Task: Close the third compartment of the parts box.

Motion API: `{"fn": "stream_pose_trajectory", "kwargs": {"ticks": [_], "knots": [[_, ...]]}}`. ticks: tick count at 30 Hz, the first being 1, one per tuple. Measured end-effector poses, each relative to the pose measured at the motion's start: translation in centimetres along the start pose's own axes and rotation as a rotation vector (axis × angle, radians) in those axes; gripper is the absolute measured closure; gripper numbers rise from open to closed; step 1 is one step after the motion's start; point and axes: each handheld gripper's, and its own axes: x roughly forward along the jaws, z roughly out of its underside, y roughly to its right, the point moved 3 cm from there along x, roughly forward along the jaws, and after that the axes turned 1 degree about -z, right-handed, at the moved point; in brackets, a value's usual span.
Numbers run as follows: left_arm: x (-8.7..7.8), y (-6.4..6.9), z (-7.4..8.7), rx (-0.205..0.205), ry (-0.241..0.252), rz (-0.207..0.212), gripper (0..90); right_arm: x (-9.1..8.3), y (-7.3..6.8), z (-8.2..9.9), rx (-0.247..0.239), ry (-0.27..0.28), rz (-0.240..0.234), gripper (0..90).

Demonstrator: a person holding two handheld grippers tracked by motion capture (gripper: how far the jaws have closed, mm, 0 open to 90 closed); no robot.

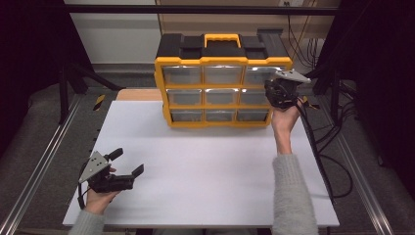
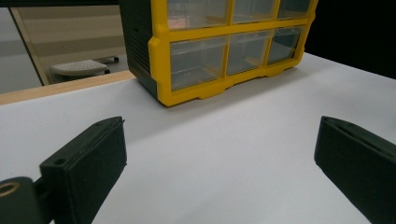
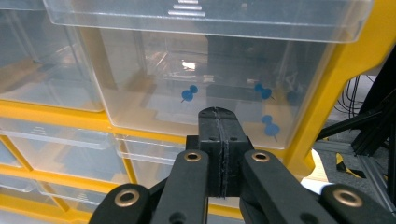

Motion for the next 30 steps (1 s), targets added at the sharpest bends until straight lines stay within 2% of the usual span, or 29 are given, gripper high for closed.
{"fn": "stream_pose_trajectory", "kwargs": {"ticks": [13, 18, 25, 30], "knots": [[0.0, 0.0, 0.0, 0.0, 0.0, 0.0, 1.8, 0.3, 0.2, 0.0, 0.01, -0.005, -0.001, 90.0], [-0.1, 0.0, 0.0, -0.003, 0.002, 0.0, 1.9, -0.4, -0.1, 0.0, 0.003, 0.017, -0.025, 88.4], [0.0, 0.1, 0.0, 0.0, 0.001, 0.002, 1.8, -2.8, -1.1, 0.4, -0.015, 0.073, -0.094, 75.6], [0.0, 0.1, -0.1, 0.002, 0.0, 0.002, 1.8, -4.4, -2.0, 1.3, -0.041, 0.108, -0.147, 60.6]]}}
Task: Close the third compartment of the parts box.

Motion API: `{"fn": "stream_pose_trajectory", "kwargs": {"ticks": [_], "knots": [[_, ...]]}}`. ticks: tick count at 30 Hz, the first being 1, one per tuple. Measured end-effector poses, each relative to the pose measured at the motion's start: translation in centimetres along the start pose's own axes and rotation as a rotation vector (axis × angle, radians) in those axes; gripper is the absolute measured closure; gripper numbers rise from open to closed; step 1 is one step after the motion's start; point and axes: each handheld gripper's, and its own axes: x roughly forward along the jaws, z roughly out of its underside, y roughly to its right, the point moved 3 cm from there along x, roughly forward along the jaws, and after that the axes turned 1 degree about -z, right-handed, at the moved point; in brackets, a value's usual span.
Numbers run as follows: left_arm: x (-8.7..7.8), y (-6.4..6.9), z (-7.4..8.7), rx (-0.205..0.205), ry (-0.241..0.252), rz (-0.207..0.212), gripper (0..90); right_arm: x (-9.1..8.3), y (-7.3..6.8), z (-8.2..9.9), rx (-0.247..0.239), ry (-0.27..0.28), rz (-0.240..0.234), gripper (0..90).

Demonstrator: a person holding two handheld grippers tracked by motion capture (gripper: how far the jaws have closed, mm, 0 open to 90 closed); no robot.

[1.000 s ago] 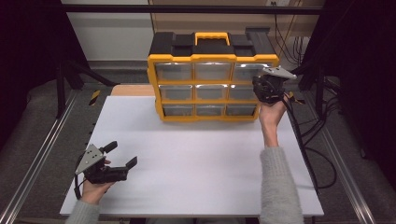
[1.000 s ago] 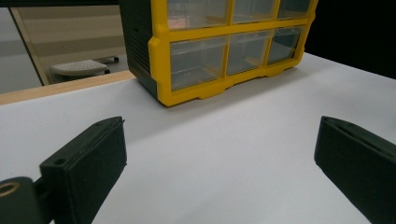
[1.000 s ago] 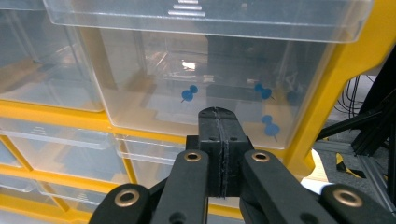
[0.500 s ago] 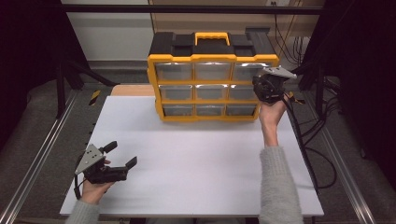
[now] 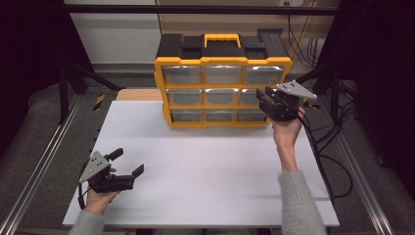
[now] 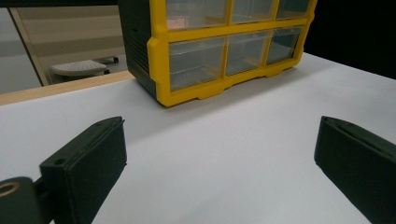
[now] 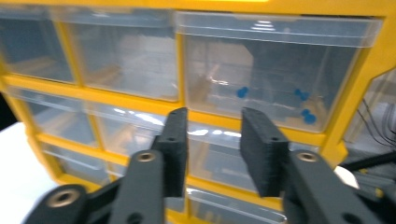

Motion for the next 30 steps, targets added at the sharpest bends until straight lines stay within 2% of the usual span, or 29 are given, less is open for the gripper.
{"fn": "stream_pose_trajectory", "kwargs": {"ticks": [4, 7, 9, 17, 25, 27, 30], "knots": [[0.0, 0.0, 0.0, -0.001, 0.002, -0.001, 1.8, -1.2, -0.7, 0.5, 0.007, 0.027, -0.042, 47.6], [0.0, 0.0, 0.0, 0.0, 0.0, 0.0, 1.8, -1.9, -1.3, 1.2, -0.007, 0.03, -0.086, 37.0], [0.0, 0.0, 0.0, 0.001, -0.002, 0.0, 1.8, -2.1, -1.6, 1.6, -0.013, 0.027, -0.096, 32.9], [0.0, 0.0, 0.0, 0.001, -0.003, -0.002, 1.7, -3.5, -2.1, 3.7, -0.016, 0.027, -0.14, 23.8], [0.0, 0.0, 0.0, 0.001, -0.004, -0.002, 1.6, -4.3, -2.5, 6.0, 0.017, 0.011, -0.218, 9.6], [0.0, 0.0, 0.0, 0.0, -0.003, -0.003, 1.6, -4.5, -2.6, 6.6, 0.02, 0.009, -0.225, 8.3], [0.0, 0.0, 0.1, 0.0, -0.004, -0.004, 1.6, -4.9, -2.7, 7.5, 0.003, 0.006, -0.239, 5.5]]}}
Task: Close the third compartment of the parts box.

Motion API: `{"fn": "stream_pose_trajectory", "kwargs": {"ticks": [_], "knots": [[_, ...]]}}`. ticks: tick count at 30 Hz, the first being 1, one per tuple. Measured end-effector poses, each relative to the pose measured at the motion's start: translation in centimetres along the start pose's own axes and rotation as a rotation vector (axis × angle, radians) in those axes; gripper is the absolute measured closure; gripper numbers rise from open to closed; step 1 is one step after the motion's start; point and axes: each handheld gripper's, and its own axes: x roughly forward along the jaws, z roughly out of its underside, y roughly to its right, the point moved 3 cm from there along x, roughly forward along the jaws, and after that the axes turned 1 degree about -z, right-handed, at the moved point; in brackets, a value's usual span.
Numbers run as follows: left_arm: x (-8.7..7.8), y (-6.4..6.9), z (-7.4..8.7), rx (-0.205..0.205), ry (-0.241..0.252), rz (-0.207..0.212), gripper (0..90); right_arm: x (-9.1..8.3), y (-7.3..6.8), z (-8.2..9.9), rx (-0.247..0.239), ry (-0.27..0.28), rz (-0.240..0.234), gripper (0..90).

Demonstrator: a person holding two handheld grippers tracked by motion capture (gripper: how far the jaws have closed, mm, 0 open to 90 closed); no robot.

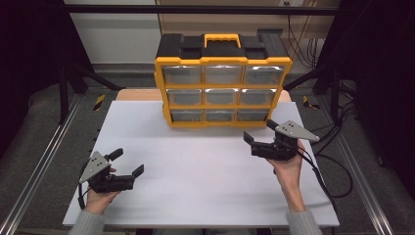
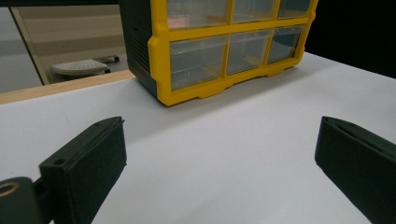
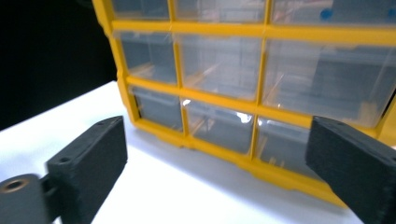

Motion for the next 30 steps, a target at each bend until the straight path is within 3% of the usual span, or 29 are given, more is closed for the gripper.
{"fn": "stream_pose_trajectory", "kwargs": {"ticks": [12, 23, 30], "knots": [[0.1, 0.1, 0.0, 0.0, -0.002, 0.001, 1.6, -2.3, -0.4, 3.3, -0.023, -0.003, -0.042, 1.5], [0.2, 0.2, 0.2, -0.002, -0.005, 0.002, 1.6, -3.5, 0.4, 6.0, -0.019, -0.018, -0.036, 0.6], [0.2, 0.3, 0.2, -0.002, -0.005, 0.002, 1.5, -4.2, 0.7, 6.8, -0.006, -0.026, -0.031, 0.5]]}}
